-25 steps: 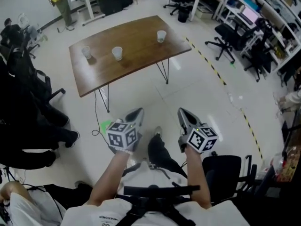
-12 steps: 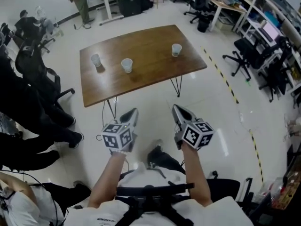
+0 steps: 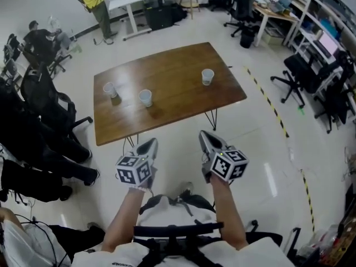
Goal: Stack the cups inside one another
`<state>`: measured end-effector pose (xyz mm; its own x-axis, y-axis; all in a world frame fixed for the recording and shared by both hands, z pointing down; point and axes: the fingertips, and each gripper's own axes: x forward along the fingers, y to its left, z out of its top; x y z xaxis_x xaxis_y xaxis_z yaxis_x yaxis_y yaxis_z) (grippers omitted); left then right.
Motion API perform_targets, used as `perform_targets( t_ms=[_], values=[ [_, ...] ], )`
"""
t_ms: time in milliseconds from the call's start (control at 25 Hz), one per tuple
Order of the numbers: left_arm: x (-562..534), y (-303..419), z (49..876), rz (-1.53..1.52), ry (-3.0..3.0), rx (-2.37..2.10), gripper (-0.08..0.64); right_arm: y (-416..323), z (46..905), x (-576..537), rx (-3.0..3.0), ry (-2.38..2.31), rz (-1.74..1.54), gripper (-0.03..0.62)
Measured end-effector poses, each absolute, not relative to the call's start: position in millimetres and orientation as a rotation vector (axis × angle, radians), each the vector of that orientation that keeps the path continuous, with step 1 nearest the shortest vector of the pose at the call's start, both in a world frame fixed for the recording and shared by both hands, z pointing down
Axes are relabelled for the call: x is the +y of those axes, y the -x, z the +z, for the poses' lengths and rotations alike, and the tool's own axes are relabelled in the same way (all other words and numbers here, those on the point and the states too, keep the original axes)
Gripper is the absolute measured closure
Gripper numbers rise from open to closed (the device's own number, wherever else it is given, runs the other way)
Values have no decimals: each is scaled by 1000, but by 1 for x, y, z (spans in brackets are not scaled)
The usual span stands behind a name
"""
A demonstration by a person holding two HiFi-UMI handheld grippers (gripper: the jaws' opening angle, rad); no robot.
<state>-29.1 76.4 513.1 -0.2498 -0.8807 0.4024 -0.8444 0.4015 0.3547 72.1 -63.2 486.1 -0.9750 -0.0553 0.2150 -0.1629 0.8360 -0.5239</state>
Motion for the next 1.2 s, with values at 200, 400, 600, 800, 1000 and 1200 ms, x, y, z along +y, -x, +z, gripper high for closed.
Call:
perform_targets(
  t_ms=[200, 400, 600, 800, 1000, 1200],
  values=[
    [58, 37, 513, -75, -1441, -2135, 558, -65, 490, -85, -2812, -148, 849, 575],
    [56, 51, 519, -103, -1402, -2142, 558, -50, 497, -92, -2788, -123, 850, 571],
    [57, 85, 531, -122, -1371, -2143, 558, -23, 504, -91, -2764, -115, 844, 570],
    [62, 138, 538, -109, -1352, -2146, 558, 6, 498, -104, -2770, -171, 828, 571],
    [67, 190, 548, -91, -1366, -2123, 558, 46, 500, -101, -2774, -200, 814, 569],
    [58, 227, 558, -68, -1391, -2080, 558, 85, 498, -96, -2749, -216, 785, 569]
  ],
)
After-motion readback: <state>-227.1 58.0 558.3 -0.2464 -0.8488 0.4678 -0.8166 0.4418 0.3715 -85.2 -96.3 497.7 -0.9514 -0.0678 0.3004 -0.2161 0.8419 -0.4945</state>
